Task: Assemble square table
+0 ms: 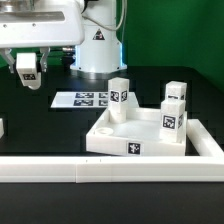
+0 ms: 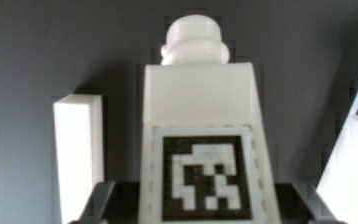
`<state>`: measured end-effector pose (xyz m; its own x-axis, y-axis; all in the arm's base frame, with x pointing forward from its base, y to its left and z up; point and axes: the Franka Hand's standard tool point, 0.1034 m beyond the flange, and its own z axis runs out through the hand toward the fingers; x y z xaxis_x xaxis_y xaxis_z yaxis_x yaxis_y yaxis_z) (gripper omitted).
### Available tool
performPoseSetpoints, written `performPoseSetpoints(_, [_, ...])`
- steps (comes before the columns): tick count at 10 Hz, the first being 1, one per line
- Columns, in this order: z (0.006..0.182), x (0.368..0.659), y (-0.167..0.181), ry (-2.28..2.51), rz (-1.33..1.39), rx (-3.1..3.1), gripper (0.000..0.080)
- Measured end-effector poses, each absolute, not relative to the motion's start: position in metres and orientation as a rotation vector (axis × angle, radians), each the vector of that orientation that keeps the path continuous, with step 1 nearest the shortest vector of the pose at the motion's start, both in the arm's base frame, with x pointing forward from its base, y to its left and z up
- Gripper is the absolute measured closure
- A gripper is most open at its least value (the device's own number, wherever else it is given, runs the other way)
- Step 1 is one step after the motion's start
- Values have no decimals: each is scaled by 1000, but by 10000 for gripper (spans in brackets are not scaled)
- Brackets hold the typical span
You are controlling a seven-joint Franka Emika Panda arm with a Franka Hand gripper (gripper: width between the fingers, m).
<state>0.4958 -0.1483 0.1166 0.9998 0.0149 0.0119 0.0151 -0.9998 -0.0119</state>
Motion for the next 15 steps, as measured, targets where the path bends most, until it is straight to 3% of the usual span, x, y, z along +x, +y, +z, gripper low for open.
performPoseSetpoints(3, [121, 507, -130, 94, -181, -3098, 512])
performPoseSetpoints(8, [114, 536, -60, 224, -254, -3059, 512])
performPoseSetpoints(11, [114, 537, -67, 224, -308, -3076, 512])
performPoseSetpoints(13, [118, 542, -75, 216, -486, -3115, 512])
performPoseSetpoints(15, [125, 553, -60, 214, -631, -3110, 512])
